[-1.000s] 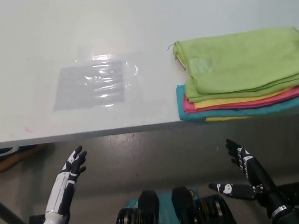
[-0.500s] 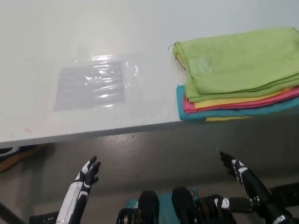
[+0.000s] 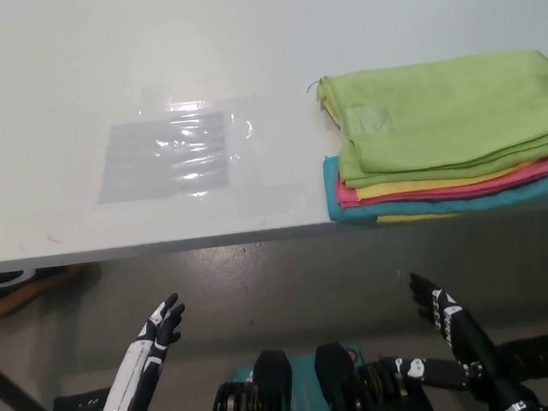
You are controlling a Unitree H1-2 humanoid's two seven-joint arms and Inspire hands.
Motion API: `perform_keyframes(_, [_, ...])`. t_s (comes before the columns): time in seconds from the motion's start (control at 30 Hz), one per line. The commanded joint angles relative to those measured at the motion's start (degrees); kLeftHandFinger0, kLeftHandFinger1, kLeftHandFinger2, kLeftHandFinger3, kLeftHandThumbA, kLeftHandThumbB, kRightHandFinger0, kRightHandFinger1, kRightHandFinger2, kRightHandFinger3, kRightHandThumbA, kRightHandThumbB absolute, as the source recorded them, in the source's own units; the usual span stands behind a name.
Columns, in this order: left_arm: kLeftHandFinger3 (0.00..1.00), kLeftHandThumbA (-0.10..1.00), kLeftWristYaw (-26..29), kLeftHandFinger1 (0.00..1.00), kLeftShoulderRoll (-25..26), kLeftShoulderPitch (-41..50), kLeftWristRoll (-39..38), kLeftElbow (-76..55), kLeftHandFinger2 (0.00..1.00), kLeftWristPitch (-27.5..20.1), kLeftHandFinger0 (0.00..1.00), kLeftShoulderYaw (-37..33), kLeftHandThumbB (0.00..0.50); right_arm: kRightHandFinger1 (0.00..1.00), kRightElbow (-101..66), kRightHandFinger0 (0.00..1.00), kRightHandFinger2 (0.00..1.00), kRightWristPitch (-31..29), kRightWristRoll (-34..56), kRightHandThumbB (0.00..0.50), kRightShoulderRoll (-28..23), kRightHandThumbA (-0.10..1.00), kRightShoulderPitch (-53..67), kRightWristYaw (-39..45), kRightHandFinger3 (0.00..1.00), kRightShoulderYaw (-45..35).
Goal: A stack of folded microfibre clothes with a single fold is kept infront of the robot. the robot uses its right hand to grab one end of the clothes and pulla it away from the other end to unfold
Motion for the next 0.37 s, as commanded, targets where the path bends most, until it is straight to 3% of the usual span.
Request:
perform_keyframes(0.0, [1.0,1.0,0.2,1.0,1.07,-0.78,0.62,-1.86,1.0,-0.92,1.0,0.45,0.194,1.0,-1.67,1.0,1.0,-5.03,5.27,0.158,1.42,1.0,-1.79,1.34,1.0,-2.91])
perform_keyframes(0.17, [1.0,1.0,0.79,1.0,0.79,-1.84,0.03,-1.66,1.0,-1.29,1.0,1.36,0.197,1.0,-1.87,1.0,1.0,-4.23,6.64,0.161,2.87,1.0,-3.48,1.01,1.0,-5.46])
perform_keyframes(0.33, [1.0,1.0,0.37,1.0,0.59,-2.6,-0.9,-1.56,1.0,-0.88,1.0,1.77,0.207,1.0,-2.29,1.0,1.0,-4.69,5.56,0.13,3.3,1.0,-3.13,0.62,1.0,-5.83])
